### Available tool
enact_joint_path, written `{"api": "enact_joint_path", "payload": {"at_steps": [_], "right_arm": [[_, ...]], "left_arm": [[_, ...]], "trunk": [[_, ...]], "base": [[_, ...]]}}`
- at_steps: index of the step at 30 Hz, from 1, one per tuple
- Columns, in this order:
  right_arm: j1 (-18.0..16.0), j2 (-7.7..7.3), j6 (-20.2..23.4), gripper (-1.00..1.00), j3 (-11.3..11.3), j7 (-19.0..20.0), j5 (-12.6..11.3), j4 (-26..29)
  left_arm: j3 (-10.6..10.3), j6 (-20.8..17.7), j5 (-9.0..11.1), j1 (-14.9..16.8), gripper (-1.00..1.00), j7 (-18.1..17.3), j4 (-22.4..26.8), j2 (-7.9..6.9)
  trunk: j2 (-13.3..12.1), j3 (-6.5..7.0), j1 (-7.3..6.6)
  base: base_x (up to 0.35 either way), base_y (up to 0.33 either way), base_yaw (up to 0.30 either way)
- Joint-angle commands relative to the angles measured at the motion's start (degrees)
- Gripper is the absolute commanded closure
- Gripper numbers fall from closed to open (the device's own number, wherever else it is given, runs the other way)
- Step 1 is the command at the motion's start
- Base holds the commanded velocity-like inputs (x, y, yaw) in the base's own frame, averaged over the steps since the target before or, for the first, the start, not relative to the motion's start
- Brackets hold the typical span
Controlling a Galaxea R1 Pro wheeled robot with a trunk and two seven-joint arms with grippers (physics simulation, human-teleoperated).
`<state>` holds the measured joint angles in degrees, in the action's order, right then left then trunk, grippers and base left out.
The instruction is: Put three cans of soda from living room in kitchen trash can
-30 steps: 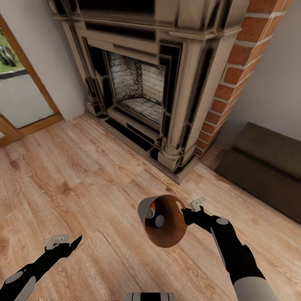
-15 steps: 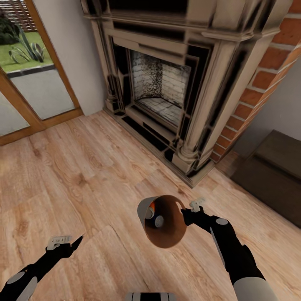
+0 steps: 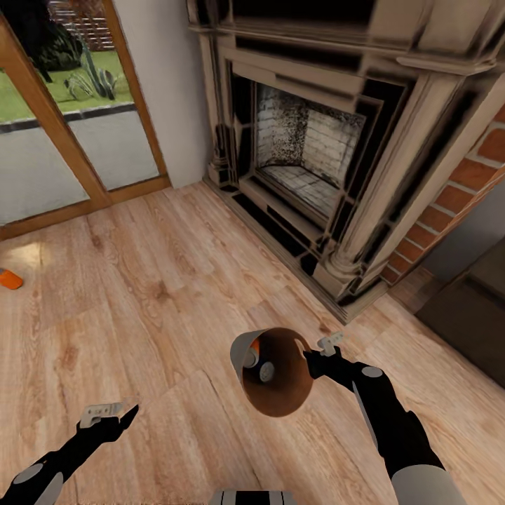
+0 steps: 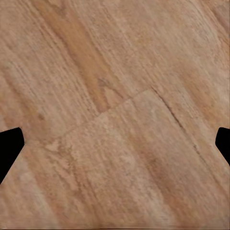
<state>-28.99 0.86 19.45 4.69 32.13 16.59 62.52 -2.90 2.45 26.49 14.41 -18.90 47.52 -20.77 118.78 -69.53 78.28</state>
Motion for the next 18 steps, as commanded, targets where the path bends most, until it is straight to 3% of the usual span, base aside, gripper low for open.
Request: {"api": "enact_joint_path", "payload": {"at_steps": [1,18], "right_arm": [[0.0,0.02,0.2,1.00,0.0,0.3,-0.9,0.1],[0.1,0.06,0.2,1.00,-0.2,0.2,-0.9,0.0]], "left_arm": [[0.0,0.0,0.0,0.0,-1.00,0.0,0.0,0.03],[0.0,0.0,-0.1,0.0,-1.00,0.0,-0.1,0.15]], "trunk": [[0.0,0.03,0.00],[0.0,0.52,0.00]], "base": [[0.000,0.000,0.257],[0.000,0.000,0.257]]}}
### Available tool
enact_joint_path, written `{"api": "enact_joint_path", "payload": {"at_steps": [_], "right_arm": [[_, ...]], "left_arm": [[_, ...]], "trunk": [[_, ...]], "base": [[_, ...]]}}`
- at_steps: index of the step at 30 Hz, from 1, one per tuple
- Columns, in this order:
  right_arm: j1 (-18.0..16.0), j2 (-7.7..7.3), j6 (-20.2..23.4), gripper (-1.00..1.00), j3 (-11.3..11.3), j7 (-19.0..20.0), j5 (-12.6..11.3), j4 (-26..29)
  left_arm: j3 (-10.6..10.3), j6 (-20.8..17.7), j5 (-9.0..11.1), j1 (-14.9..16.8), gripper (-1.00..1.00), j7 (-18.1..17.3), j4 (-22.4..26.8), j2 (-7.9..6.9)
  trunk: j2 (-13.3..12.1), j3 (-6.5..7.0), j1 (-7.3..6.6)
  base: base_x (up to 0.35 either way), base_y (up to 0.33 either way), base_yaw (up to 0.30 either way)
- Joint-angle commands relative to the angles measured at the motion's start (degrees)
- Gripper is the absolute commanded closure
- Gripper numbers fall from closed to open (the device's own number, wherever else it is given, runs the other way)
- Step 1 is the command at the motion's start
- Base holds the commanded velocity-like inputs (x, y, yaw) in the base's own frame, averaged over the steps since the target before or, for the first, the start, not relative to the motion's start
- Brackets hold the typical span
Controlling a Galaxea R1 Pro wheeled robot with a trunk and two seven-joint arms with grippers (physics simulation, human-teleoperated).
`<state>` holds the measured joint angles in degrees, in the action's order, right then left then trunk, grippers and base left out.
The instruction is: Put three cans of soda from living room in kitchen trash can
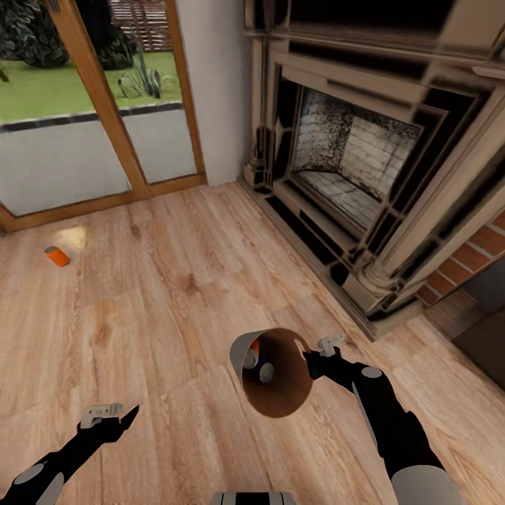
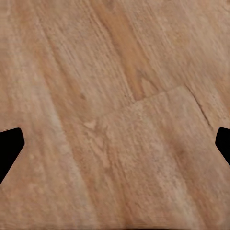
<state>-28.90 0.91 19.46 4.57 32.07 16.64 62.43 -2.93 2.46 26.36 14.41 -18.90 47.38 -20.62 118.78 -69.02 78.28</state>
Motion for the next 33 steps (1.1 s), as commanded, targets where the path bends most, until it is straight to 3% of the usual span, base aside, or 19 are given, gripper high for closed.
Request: {"api": "enact_joint_path", "payload": {"at_steps": [1,14,17,24,33], "right_arm": [[0.0,0.03,0.2,1.00,-0.1,0.3,-0.9,0.1],[0.0,0.09,0.2,1.00,-0.2,0.3,-0.9,0.0],[0.0,0.66,0.2,1.00,-0.1,0.3,-0.8,-0.1],[0.2,1.17,0.2,1.00,-0.4,-4.6,-1.0,-0.4],[0.2,1.20,0.2,1.00,-0.5,-5.2,-1.1,-0.5]], "left_arm": [[0.0,0.0,0.0,0.0,-1.00,0.0,0.0,0.02],[-0.1,0.0,-0.1,0.0,-1.00,0.0,-0.4,0.05],[-0.1,-0.1,-0.1,0.0,-1.00,0.0,-0.7,0.05],[-0.1,-0.1,-0.1,0.0,-1.00,0.0,-3.4,1.41],[-0.1,-0.1,-0.1,0.0,-1.00,0.0,-3.7,1.62]], "trunk": [[0.0,0.04,0.00],[0.0,0.43,0.00],[0.0,0.52,0.00],[0.0,0.73,0.00],[0.0,1.01,0.00]], "base": [[0.000,0.000,0.257],[0.000,0.000,0.257],[0.002,0.000,0.257],[0.059,0.000,0.257],[0.093,0.000,0.257]]}}
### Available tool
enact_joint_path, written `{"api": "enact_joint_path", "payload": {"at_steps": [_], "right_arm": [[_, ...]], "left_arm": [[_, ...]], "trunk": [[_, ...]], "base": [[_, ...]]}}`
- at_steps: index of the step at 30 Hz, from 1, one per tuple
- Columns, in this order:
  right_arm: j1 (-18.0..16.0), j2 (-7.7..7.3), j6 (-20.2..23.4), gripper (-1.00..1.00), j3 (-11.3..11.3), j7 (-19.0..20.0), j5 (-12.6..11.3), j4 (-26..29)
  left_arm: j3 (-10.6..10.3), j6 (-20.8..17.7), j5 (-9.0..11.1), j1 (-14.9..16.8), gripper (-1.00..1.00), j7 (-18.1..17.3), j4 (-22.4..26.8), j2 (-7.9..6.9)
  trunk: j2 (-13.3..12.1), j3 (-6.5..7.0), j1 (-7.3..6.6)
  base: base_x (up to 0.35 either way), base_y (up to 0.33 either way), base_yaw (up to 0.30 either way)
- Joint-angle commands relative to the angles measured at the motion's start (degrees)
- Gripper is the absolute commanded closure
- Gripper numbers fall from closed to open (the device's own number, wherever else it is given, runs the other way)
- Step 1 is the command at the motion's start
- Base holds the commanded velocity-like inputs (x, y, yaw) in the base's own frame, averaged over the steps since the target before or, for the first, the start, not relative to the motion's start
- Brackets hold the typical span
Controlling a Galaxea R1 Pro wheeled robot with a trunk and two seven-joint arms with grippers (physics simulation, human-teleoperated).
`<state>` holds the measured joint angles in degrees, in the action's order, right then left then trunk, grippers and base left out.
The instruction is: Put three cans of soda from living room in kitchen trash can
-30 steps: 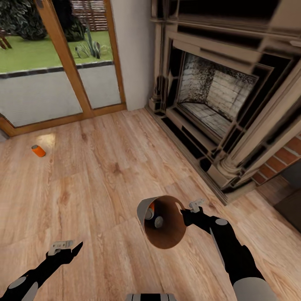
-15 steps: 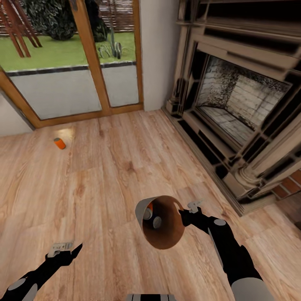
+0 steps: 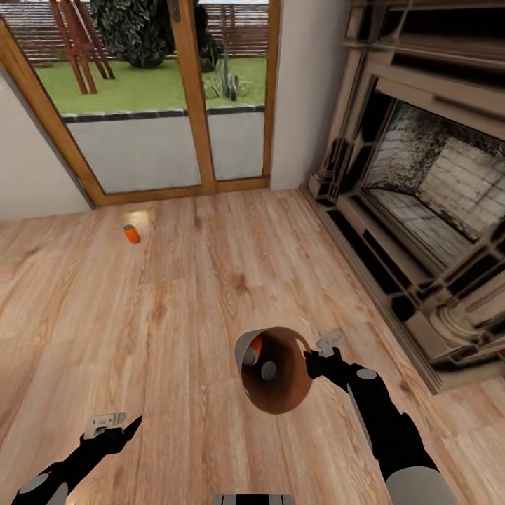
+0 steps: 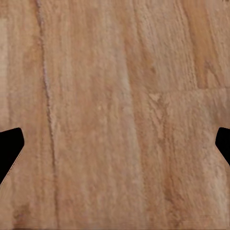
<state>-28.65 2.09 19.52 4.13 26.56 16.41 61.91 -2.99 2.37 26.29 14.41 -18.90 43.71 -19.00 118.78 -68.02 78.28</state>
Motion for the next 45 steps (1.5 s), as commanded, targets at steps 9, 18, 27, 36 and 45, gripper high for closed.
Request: {"api": "enact_joint_path", "payload": {"at_steps": [9,18,27,36,45], "right_arm": [[0.0,0.02,0.2,1.00,-0.1,0.2,-0.9,0.0],[0.0,0.02,0.1,1.00,-0.2,0.2,-0.9,-0.3],[0.0,0.02,0.3,1.00,-0.2,0.2,-0.9,-0.3],[-0.1,0.05,8.4,1.00,-0.5,0.2,-0.7,1.3],[-0.1,0.34,10.6,1.00,-0.5,-1.4,-0.2,1.7]], "left_arm": [[0.0,0.0,0.0,0.0,-1.00,0.0,0.0,0.02],[0.0,0.0,0.0,0.0,-1.00,0.0,0.0,0.02],[0.0,-1.8,0.3,0.4,-1.00,0.0,0.2,0.02],[0.7,-22.9,0.8,6.5,-1.00,-0.1,7.0,-0.09],[10.9,-26.5,3.9,7.3,-1.00,-2.1,10.8,-0.67]], "trunk": [[0.0,0.28,0.00],[0.0,0.56,0.00],[0.0,0.68,0.00],[0.0,0.69,0.00],[0.0,0.69,0.00]], "base": [[0.104,0.000,0.257],[0.112,0.000,0.257],[0.255,0.000,0.106],[0.323,0.000,0.004],[0.328,0.000,0.000]]}}
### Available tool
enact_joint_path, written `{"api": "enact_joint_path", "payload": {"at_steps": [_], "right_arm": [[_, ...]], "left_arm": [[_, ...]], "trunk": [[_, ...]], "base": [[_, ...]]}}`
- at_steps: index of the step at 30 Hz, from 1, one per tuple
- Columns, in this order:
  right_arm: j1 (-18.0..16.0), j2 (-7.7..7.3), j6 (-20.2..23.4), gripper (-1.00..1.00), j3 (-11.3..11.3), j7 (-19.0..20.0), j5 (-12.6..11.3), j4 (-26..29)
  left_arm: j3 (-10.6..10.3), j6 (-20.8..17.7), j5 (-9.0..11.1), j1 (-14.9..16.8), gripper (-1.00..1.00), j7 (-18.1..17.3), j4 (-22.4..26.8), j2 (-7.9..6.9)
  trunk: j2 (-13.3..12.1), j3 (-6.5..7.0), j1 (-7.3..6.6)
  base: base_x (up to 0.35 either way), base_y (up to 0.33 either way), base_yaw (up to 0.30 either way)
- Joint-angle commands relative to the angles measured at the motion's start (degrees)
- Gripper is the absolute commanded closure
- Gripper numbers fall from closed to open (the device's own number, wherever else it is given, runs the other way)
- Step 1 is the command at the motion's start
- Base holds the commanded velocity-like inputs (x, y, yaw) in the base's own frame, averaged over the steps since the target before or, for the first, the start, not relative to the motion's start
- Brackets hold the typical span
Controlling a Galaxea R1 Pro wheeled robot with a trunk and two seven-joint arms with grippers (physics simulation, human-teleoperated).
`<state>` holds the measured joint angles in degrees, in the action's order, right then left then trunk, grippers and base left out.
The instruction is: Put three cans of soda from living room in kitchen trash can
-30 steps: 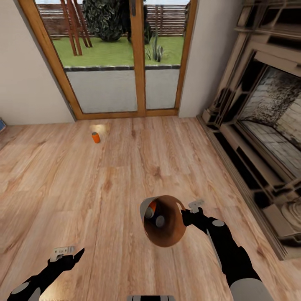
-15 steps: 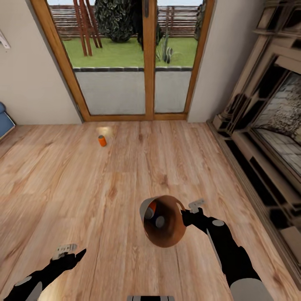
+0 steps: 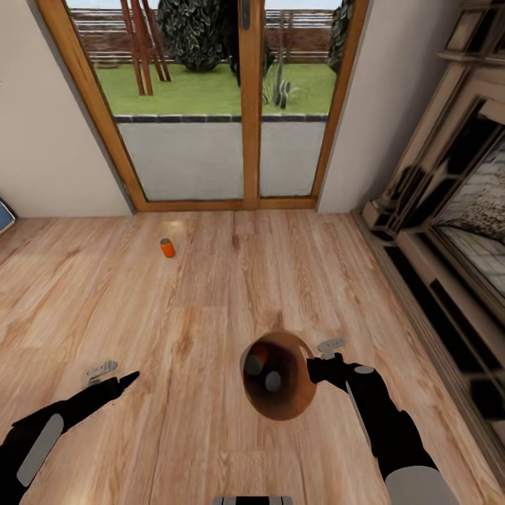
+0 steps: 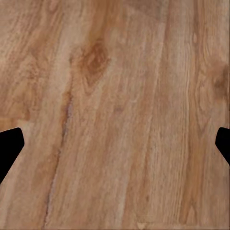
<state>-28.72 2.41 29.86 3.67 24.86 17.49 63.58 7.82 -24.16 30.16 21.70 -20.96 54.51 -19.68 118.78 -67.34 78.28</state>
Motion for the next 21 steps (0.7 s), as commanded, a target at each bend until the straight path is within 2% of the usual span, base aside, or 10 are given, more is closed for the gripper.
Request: {"api": "enact_joint_path", "payload": {"at_steps": [1,6,11,21], "right_arm": [[0.0,0.03,0.4,1.00,0.0,0.3,-1.3,0.2],[0.0,0.04,3.1,1.00,0.0,0.2,-1.3,0.8],[0.0,0.05,4.3,1.00,0.0,0.2,-1.4,2.1],[0.0,0.11,4.4,1.00,-0.1,0.1,-1.4,2.3]], "left_arm": [[1.2,0.2,0.3,-0.1,-1.00,-0.1,0.1,0.00],[2.9,3.1,0.6,-0.4,-1.00,0.1,0.1,0.06],[3.3,4.8,0.7,-0.5,-1.00,0.1,0.0,0.23],[3.4,5.2,0.7,-0.4,-1.00,0.1,-0.1,0.45]], "trunk": [[0.0,0.01,0.00],[0.0,0.01,0.00],[0.0,0.01,0.00],[0.0,0.01,0.00]], "base": [[0.329,0.000,0.000],[0.329,0.000,0.000],[0.329,0.000,0.027],[0.329,0.000,0.215]]}}
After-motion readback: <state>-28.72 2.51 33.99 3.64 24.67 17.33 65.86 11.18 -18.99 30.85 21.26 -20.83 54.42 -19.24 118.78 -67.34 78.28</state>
